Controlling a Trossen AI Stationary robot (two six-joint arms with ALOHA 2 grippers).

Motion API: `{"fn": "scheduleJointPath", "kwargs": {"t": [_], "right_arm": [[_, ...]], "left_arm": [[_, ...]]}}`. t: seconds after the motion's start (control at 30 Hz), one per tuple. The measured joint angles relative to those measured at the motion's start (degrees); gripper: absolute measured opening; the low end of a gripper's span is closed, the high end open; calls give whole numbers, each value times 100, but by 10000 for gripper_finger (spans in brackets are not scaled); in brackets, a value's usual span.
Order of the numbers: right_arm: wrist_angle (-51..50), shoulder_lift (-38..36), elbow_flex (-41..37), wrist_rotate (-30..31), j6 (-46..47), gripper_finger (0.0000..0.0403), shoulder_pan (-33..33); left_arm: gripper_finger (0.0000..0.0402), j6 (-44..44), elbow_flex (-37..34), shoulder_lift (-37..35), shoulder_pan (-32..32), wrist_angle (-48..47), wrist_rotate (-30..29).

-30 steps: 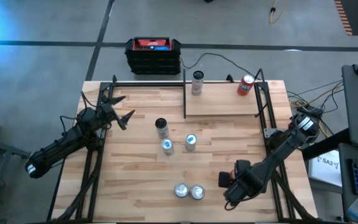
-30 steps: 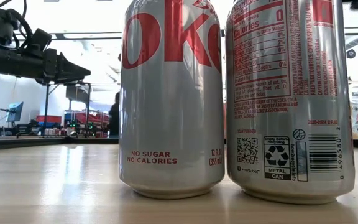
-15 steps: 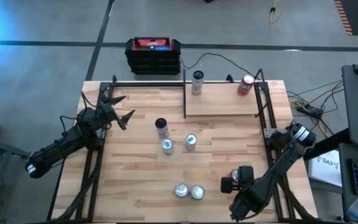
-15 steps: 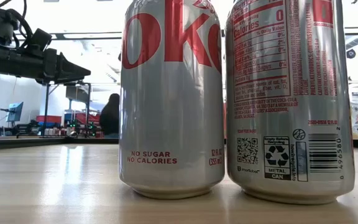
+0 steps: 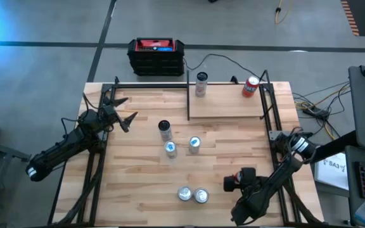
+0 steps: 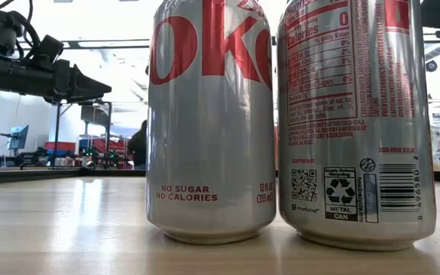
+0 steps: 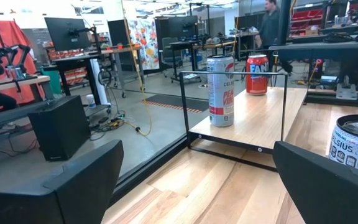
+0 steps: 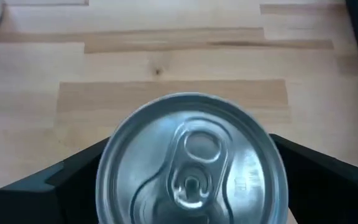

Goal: Place canned beverage on shelf
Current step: Put the red soda can on the shelf aligned with the other red soda can

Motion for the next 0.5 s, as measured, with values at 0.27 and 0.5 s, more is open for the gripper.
{"fn": "scheduleJointPath", "kwargs": {"t": [0.27, 0.5], "right_arm": [[116, -1, 0, 80, -1, 380, -63], [120, -6, 54, 86, -2, 379, -63]], "left_arm": [[398, 0, 0, 0, -2, -2, 0], [398, 2, 0, 0, 0, -2, 0]]}}
